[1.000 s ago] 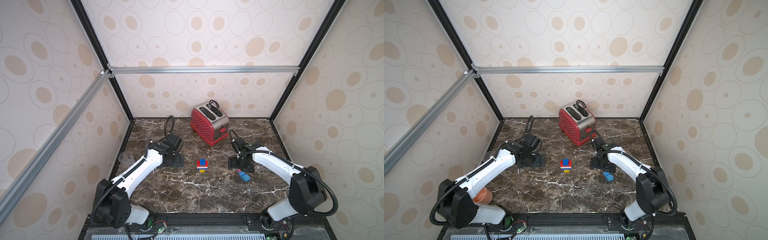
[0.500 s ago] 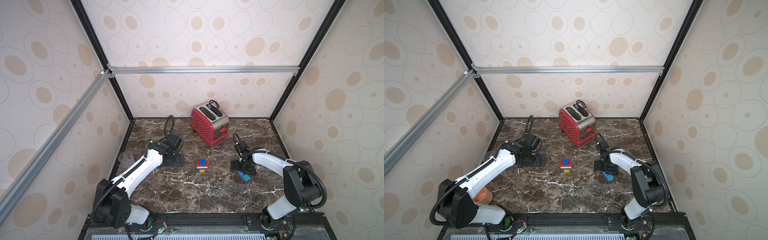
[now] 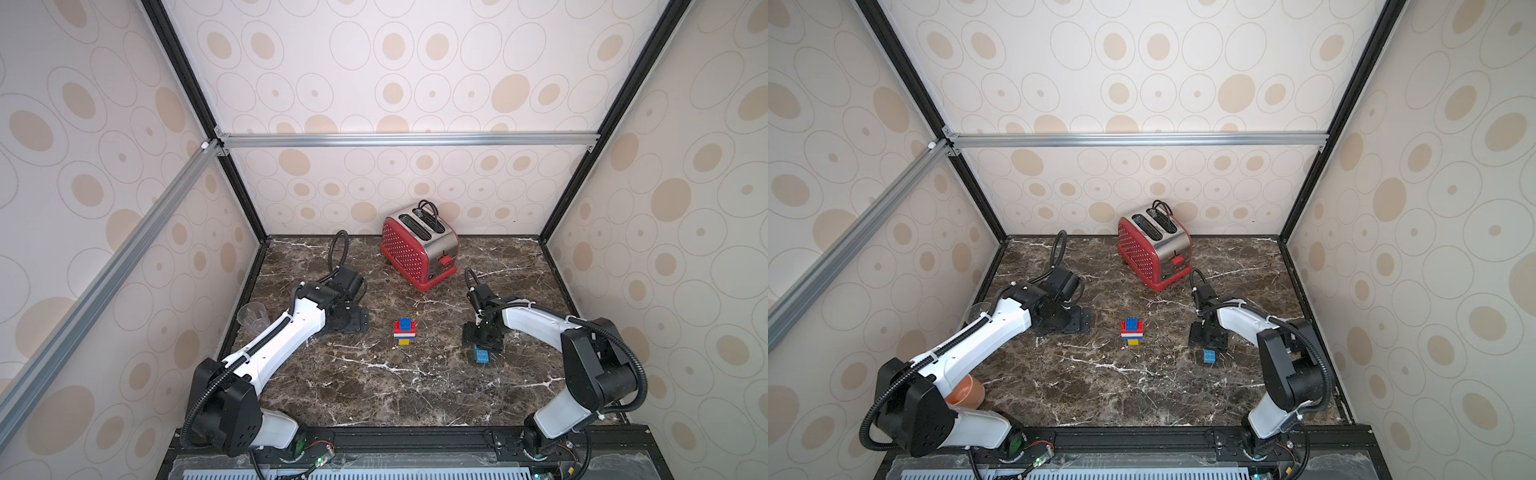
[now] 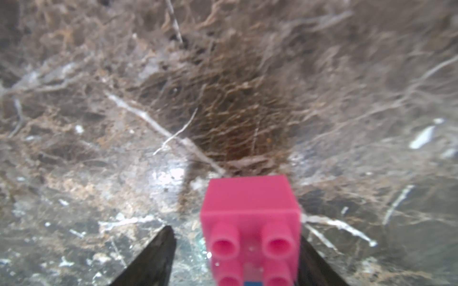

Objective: Assemble a carrot with lego
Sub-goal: Pick up the lego brick from the center of the board.

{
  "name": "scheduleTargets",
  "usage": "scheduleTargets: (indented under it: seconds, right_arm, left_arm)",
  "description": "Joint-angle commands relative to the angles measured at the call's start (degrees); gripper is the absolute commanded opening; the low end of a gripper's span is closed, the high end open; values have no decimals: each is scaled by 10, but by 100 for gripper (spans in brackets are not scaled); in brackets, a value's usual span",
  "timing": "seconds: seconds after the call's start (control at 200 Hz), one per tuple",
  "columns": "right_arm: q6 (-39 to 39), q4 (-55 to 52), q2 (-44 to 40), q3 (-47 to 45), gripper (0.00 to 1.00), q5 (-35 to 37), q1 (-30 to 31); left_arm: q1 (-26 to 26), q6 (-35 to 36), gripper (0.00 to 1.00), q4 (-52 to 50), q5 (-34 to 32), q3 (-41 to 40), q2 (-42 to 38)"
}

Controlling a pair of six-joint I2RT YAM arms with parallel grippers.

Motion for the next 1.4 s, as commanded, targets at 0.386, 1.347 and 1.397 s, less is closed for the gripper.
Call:
scheduleTargets:
  seconds: [0.386, 1.347, 1.397]
  right_arm:
    - [3, -18, 11, 10, 48, 54, 10]
    - [-329, -268, 110, 424, 7, 28, 208]
    - [-350, -282, 126, 463, 6, 20, 212]
  left_arm:
    - [6, -16, 99, -3, -5, -4, -9]
    - [7, -12, 99, 13, -9, -17, -12]
    - [10, -12, 99, 14, -9, -19, -15]
